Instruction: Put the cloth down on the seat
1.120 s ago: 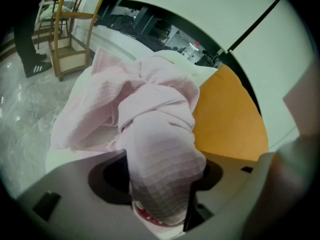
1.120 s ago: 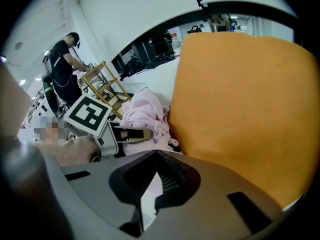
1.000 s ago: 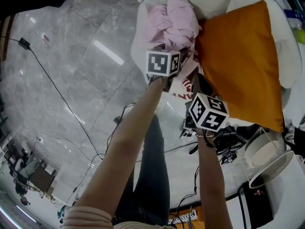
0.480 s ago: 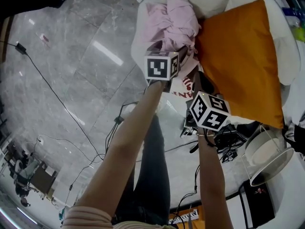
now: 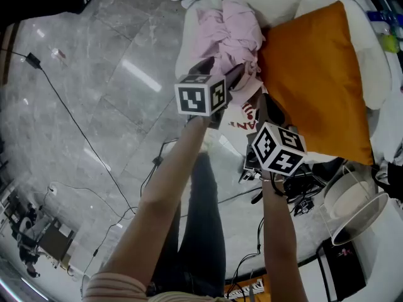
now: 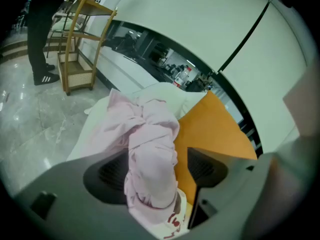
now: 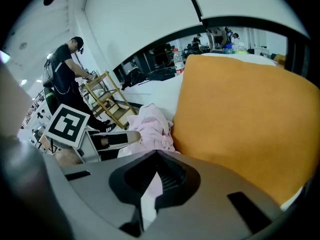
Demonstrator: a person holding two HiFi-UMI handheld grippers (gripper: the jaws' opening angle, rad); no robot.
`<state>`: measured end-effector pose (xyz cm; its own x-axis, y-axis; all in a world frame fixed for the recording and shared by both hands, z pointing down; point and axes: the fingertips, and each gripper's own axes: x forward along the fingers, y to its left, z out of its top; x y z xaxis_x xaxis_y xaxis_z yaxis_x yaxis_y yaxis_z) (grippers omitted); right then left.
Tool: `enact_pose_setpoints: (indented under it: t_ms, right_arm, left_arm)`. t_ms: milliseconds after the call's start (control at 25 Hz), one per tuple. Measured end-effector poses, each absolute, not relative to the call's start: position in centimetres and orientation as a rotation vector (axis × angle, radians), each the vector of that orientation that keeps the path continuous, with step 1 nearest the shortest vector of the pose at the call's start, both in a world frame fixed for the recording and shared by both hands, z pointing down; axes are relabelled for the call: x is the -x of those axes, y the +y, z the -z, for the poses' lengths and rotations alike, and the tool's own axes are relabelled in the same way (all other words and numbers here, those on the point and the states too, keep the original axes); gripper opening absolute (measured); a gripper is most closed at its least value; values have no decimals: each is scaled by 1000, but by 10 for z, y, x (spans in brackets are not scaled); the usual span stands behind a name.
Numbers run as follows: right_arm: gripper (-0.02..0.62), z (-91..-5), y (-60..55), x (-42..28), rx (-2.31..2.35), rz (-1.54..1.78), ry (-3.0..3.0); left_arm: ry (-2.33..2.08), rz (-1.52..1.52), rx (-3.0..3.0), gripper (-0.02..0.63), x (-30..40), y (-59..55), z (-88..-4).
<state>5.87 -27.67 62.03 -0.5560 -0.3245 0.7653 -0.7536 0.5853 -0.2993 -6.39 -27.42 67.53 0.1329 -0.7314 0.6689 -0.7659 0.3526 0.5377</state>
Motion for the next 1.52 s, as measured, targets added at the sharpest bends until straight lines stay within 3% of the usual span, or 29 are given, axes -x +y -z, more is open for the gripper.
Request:
enact_pose_setpoints:
  t_ms: [600, 1040, 1520]
  right_arm:
    - [8, -584, -265, -48, -907, -817, -2218]
    - [8, -552, -256, -41, -920, -789, -2291]
    - [8, -500, -237, -35, -939, -736, -2397]
  left_arm:
    - [-1620, 50, -1477, 97, 67, -248, -625]
    - [-1621, 142, -1549, 14, 74, -222, -582]
    - [-1634, 189, -1652, 12, 76, -197, -525]
